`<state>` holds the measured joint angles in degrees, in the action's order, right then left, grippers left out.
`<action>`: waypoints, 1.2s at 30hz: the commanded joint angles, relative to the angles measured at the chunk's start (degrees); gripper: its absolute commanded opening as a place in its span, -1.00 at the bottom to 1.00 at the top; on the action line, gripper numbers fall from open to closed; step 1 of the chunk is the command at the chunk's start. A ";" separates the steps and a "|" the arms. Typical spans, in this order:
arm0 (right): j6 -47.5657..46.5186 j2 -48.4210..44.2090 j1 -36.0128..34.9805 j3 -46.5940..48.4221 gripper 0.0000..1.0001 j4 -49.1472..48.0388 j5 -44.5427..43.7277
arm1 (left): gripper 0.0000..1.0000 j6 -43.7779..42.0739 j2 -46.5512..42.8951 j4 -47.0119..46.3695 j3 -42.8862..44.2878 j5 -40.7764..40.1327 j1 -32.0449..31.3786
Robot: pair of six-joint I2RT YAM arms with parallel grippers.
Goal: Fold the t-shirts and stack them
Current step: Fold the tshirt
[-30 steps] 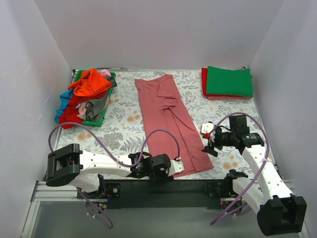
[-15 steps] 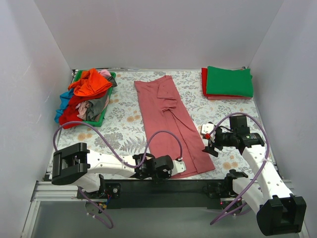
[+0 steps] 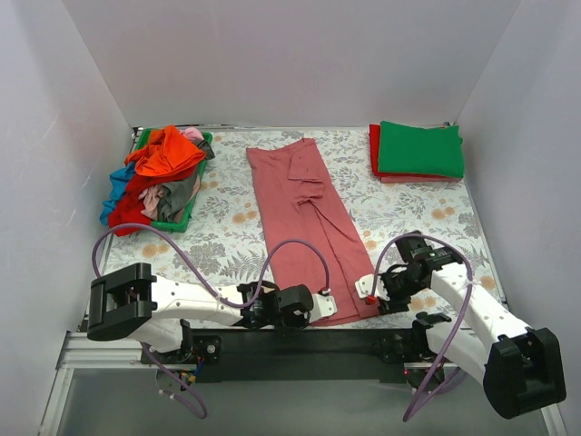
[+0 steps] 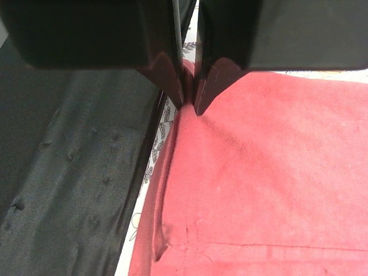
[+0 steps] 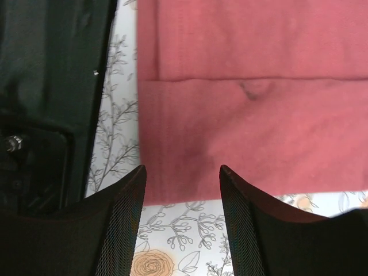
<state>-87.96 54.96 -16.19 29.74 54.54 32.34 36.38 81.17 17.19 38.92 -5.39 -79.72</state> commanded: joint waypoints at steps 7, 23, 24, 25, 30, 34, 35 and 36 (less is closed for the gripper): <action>-2.74 1.82 -9.30 -2.57 0.15 2.06 -5.61 | -1.00 0.00 -2.24 0.21 -0.07 -0.06 0.09; 7.27 -0.03 -13.08 -8.47 -0.97 -10.07 -10.54 | -1.00 -0.78 -5.05 -1.90 -2.44 1.78 0.09; 7.19 0.06 -13.08 -6.73 -0.97 -9.29 -10.19 | -1.00 -0.96 -5.75 -2.16 -2.62 1.61 0.09; 7.37 -0.11 -13.08 -5.75 -0.97 -7.54 -9.58 | -1.00 -1.13 -6.28 -2.25 -2.79 1.78 0.18; 11.39 0.67 -13.08 4.00 -0.97 -4.71 -5.44 | -1.00 -3.59 -9.70 -2.16 -3.14 -0.41 1.49; 15.27 6.97 -12.99 15.05 -0.97 -5.06 -6.41 | -1.00 -6.05 -12.69 -2.86 -2.97 -0.68 5.97; 15.97 8.57 -13.08 17.18 -0.97 -5.24 -7.19 | -1.00 -6.84 -13.74 -3.21 -2.80 -0.42 7.29; 16.68 10.24 -12.91 19.11 -0.97 -5.32 -7.64 | -1.00 -8.33 -14.01 -3.74 -2.53 0.11 10.61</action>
<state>-75.09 61.91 -29.02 42.94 49.87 25.45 31.94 69.87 15.75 36.01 -4.64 -74.08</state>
